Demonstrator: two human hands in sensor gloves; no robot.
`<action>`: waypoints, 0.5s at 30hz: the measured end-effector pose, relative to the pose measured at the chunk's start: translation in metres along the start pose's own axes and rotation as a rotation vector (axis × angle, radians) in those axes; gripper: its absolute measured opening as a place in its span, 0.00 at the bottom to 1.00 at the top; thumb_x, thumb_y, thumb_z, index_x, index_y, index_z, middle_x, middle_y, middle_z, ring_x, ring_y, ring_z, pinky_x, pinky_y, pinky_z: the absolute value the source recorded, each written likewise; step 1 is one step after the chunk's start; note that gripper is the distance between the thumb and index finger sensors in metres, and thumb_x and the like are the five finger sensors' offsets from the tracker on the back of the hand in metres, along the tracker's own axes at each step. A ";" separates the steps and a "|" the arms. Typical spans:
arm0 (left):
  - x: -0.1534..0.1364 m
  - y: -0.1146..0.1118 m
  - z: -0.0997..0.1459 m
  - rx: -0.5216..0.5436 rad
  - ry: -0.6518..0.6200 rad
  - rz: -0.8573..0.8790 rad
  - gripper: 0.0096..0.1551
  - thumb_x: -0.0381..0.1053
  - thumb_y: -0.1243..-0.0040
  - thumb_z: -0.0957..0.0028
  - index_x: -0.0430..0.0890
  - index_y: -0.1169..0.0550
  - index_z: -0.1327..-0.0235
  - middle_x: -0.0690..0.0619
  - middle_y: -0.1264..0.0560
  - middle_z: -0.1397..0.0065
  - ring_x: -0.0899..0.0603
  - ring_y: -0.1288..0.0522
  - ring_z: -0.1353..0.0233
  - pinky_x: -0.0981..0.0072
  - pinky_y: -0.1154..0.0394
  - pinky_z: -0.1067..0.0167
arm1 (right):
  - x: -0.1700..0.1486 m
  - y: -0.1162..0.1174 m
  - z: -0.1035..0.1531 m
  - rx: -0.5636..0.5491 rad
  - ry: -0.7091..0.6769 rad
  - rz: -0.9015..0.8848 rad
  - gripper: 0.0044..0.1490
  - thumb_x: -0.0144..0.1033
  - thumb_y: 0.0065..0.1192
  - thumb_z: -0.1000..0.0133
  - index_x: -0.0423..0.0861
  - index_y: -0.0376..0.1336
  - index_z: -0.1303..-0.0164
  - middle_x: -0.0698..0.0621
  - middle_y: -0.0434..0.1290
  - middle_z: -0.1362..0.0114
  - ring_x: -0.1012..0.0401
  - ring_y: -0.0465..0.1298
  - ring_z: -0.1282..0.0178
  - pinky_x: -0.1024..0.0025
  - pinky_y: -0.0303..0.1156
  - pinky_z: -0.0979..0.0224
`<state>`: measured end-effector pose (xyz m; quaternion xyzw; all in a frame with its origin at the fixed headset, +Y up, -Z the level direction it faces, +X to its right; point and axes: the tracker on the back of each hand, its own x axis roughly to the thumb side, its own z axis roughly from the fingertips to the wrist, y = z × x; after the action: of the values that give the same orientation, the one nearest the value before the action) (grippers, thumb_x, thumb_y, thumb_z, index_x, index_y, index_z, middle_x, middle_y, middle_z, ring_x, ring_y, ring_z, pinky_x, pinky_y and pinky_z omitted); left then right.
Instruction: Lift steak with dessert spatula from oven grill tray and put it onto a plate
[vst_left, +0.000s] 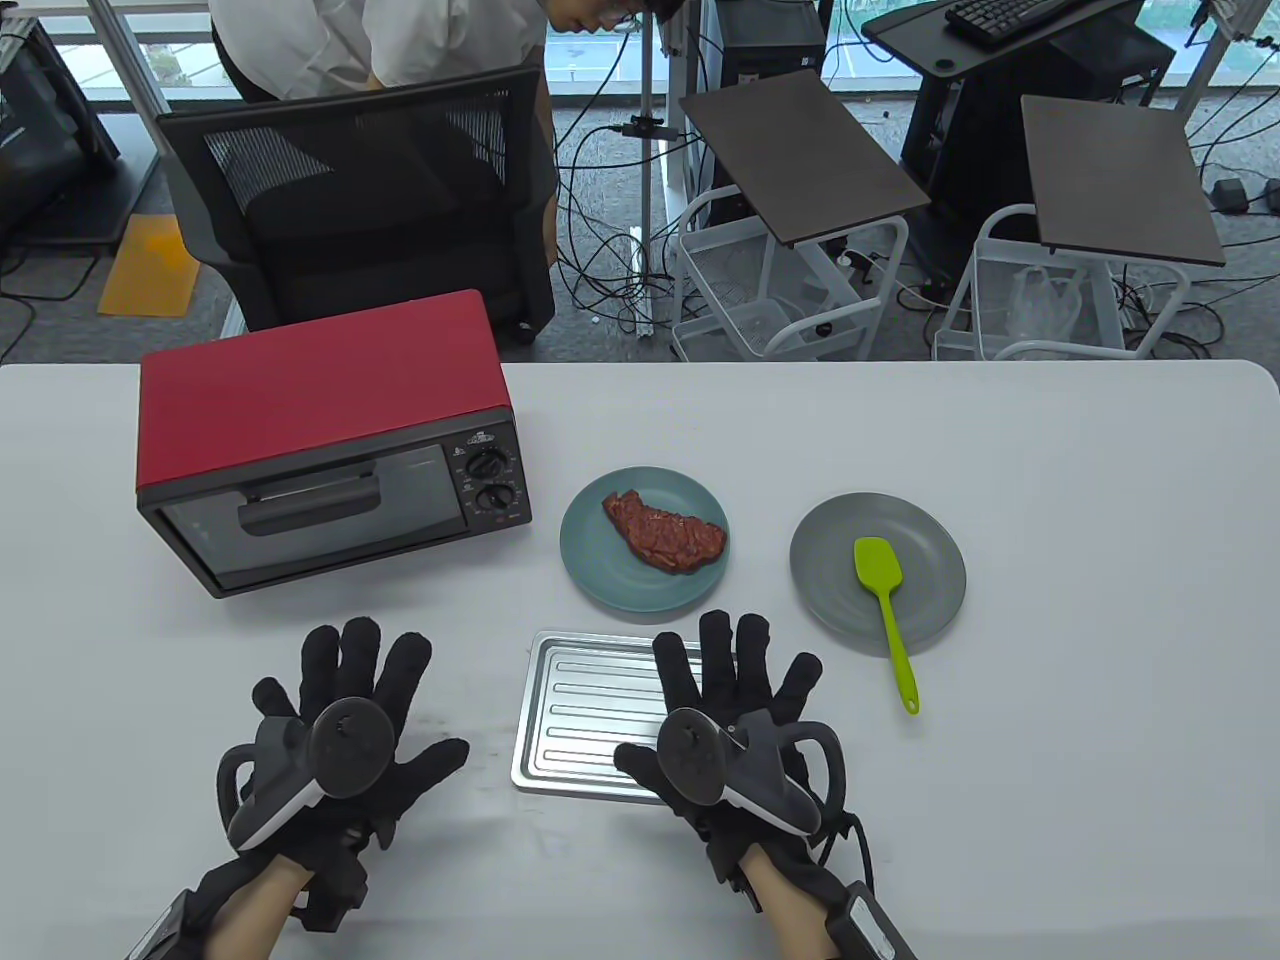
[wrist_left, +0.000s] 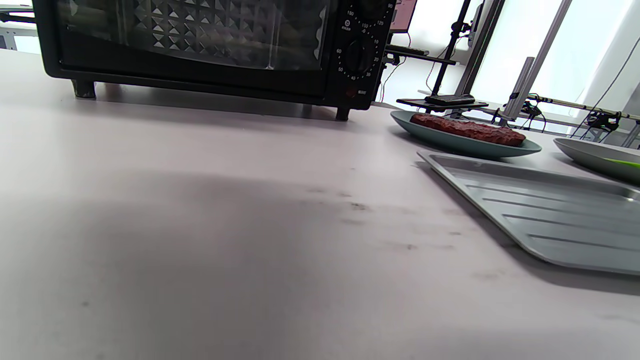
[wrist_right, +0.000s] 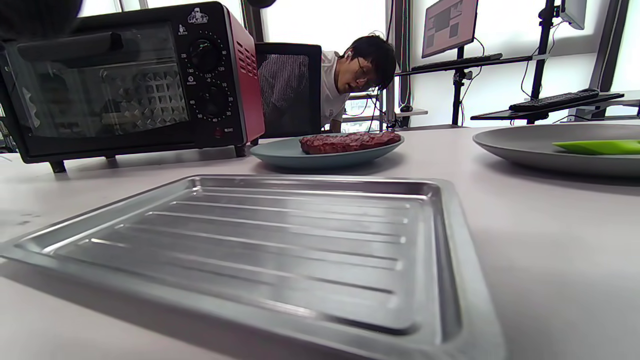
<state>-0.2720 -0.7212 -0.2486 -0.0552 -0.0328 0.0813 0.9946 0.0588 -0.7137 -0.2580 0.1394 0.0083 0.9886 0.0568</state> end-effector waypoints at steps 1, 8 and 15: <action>-0.001 -0.001 -0.001 -0.007 0.001 0.002 0.60 0.90 0.60 0.64 0.70 0.68 0.27 0.55 0.73 0.14 0.33 0.72 0.12 0.17 0.64 0.30 | 0.000 0.000 0.000 -0.002 0.000 0.001 0.65 0.79 0.45 0.49 0.49 0.32 0.14 0.36 0.26 0.14 0.35 0.25 0.18 0.16 0.30 0.30; -0.001 -0.004 -0.004 -0.042 0.003 -0.007 0.60 0.90 0.60 0.63 0.70 0.68 0.27 0.55 0.73 0.14 0.33 0.72 0.12 0.17 0.64 0.30 | 0.001 0.000 -0.001 0.000 -0.004 -0.006 0.65 0.79 0.44 0.49 0.49 0.32 0.14 0.36 0.26 0.14 0.35 0.25 0.18 0.16 0.30 0.30; 0.000 -0.003 -0.004 -0.058 0.005 -0.009 0.60 0.90 0.60 0.63 0.70 0.69 0.27 0.55 0.74 0.14 0.33 0.72 0.12 0.17 0.65 0.30 | -0.001 -0.005 0.002 -0.056 -0.025 -0.083 0.65 0.81 0.37 0.49 0.49 0.31 0.14 0.36 0.26 0.14 0.34 0.25 0.18 0.16 0.30 0.31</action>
<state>-0.2708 -0.7246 -0.2518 -0.0841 -0.0328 0.0756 0.9930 0.0607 -0.7089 -0.2569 0.1497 -0.0143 0.9834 0.1020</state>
